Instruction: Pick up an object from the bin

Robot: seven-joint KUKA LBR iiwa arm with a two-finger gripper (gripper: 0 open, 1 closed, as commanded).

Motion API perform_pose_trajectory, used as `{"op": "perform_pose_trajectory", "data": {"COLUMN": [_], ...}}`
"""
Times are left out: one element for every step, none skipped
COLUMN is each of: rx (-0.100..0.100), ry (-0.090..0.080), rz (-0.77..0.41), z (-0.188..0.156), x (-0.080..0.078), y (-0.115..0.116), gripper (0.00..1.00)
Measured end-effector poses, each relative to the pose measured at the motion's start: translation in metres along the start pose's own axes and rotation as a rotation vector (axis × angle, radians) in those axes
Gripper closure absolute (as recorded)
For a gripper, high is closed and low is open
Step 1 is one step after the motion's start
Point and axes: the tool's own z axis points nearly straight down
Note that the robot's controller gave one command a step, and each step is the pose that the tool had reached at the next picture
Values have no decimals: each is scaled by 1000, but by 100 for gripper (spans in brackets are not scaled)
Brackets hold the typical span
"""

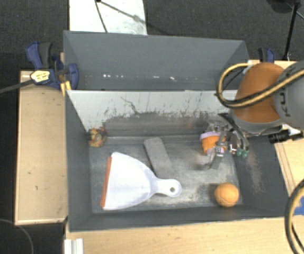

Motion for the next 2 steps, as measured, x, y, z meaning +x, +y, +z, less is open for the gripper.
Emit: {"op": "perform_pose_trajectory", "data": {"rx": [-1, -1], "ry": [-4, -4], "rz": [482, 479], "z": [12, 12], "x": [-4, -5], "y": [9, 9], "gripper": [100, 100]}}
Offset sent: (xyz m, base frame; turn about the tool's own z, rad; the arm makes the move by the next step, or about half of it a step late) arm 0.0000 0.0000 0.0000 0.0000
